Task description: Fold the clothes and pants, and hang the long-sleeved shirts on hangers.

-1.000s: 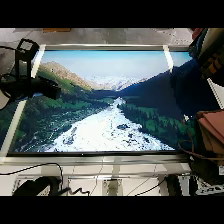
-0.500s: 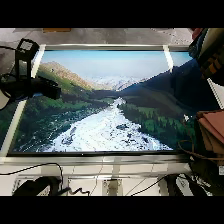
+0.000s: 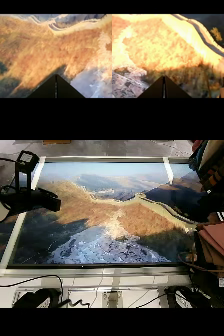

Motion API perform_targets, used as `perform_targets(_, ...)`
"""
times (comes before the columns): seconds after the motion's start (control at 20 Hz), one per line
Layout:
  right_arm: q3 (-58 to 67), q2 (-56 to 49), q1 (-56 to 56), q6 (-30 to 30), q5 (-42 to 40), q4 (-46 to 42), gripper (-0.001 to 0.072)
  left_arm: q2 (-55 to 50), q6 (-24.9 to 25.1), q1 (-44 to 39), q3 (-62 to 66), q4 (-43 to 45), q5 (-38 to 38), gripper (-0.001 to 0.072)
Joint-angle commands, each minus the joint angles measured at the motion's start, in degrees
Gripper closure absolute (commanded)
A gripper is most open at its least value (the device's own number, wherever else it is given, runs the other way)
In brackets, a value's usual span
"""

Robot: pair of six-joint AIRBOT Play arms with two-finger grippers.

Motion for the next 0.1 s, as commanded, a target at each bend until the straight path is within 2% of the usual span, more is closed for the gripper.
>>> perform_targets(0.0, 0.0, -0.1, 1.7, 1.2, 0.0, -3.8, 0.0696, 0.0, 0.0, 0.0, 0.1, 0.0, 0.0, 0.0691)
perform_targets(0.05, 0.0, -0.1, 1.7, 1.2, 0.0, -3.8, 0.0696, 0.0, 0.0, 0.0, 0.1, 0.0, 0.0, 0.0691)
